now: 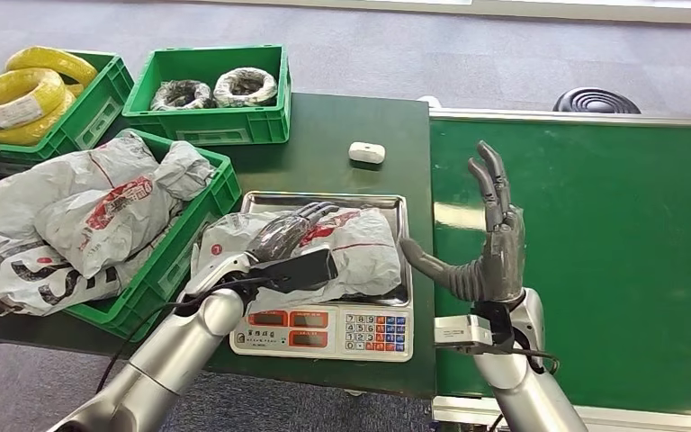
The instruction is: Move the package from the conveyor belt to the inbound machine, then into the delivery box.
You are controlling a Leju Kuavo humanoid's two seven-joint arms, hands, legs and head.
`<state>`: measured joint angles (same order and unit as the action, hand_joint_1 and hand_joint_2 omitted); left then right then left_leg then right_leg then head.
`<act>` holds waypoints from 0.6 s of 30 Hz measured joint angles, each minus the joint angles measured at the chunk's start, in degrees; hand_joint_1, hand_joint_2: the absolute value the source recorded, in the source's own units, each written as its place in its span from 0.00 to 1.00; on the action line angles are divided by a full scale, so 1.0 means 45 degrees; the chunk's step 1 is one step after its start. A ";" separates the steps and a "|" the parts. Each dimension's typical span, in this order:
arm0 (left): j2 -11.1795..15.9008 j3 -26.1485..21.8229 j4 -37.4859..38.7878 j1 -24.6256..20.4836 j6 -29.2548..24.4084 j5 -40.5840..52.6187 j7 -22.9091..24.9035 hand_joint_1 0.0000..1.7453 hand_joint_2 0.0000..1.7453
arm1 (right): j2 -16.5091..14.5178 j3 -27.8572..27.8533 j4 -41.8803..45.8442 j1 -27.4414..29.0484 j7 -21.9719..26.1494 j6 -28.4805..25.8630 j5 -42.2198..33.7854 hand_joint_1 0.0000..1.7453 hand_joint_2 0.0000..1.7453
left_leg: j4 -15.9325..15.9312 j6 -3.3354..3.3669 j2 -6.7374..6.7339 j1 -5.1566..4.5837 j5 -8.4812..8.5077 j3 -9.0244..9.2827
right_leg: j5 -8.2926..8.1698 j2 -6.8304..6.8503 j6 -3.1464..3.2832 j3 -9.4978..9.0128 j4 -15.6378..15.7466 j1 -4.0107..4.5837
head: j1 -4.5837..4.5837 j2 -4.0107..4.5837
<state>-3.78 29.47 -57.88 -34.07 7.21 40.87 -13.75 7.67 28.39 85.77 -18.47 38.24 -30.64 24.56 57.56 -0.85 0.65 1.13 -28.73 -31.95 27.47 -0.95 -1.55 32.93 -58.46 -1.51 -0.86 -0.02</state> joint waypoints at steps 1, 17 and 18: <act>-0.0072 0.0145 0.0395 -0.0221 -0.0056 0.0064 0.0050 0.79 1.00 | 0.0076 -0.0035 0.0122 0.0062 0.0098 -0.0168 -0.0151 0.00 1.00 | -0.0001 0.0000 0.0004 0.0001 0.0000 -0.0002 | 0.0000 0.0001 0.0000 0.0001 0.0000 0.0001 | 0.0000 0.0000; -0.0183 -0.0506 0.0623 -0.1557 -0.2703 0.0305 0.0795 1.00 1.00 | 0.0475 0.0045 0.0787 0.0552 0.0335 -0.1270 -0.0453 0.00 1.00 | -0.0007 -0.0001 -0.0005 0.0003 0.0001 -0.0013 | 0.0000 -0.0002 0.0001 0.0001 -0.0010 0.0004 | 0.0000 0.0000; -0.0157 -0.0739 0.0292 -0.1579 -0.3030 0.0279 0.0793 1.00 1.00 | 0.0470 0.0048 0.0787 0.0591 0.0337 -0.1307 -0.0408 0.00 1.00 | -0.0007 -0.0001 -0.0005 0.0003 0.0001 -0.0013 | 0.0000 -0.0003 0.0001 0.0002 -0.0009 0.0004 | 0.0000 0.0000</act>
<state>-4.48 26.14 -56.57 -41.17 -6.42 42.13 -10.19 9.79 28.60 89.31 -15.81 39.76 -36.52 22.72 57.53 -0.85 0.63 1.14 -28.73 -32.01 27.47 -0.96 -1.55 32.94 -58.51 -1.49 -0.86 -0.02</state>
